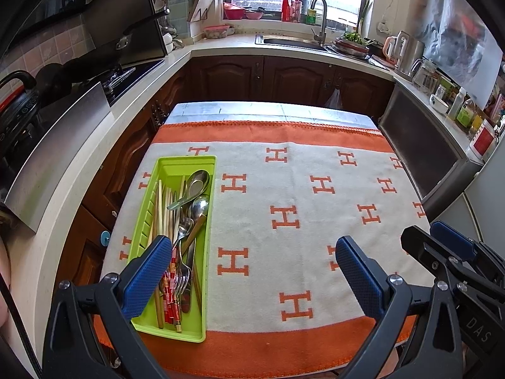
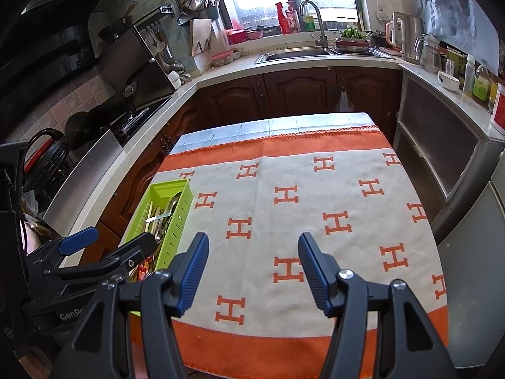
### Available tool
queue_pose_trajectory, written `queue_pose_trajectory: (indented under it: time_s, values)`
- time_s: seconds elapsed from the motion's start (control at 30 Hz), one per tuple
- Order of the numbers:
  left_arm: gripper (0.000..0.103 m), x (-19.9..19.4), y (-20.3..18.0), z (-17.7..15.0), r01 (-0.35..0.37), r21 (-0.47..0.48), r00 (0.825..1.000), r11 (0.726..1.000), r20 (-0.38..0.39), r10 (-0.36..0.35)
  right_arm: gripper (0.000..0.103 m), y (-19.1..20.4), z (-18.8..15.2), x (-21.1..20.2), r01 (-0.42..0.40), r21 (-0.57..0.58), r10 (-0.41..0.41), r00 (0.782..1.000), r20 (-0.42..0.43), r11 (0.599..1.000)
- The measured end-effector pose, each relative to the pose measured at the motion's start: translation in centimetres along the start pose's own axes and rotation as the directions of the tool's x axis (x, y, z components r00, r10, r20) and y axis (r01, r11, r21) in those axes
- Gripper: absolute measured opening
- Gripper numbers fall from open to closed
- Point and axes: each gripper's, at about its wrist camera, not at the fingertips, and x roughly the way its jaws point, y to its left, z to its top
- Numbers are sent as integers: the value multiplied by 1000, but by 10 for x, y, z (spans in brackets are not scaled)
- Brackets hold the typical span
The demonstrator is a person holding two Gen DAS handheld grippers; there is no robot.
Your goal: Organize utensils
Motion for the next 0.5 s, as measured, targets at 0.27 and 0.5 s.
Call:
queue_pose_trajectory:
  time_s: [0.27,0.5]
  values:
    - [102,0,2,-1,-1,-3,1000,1000,-3,1,59,1,0,1,0,0,0,1000,-2,1000]
    - [102,0,2,-2,-2,-3,1000,1000,-4,2,59,1,-1,2,-1,1,1,1000,-3,1000]
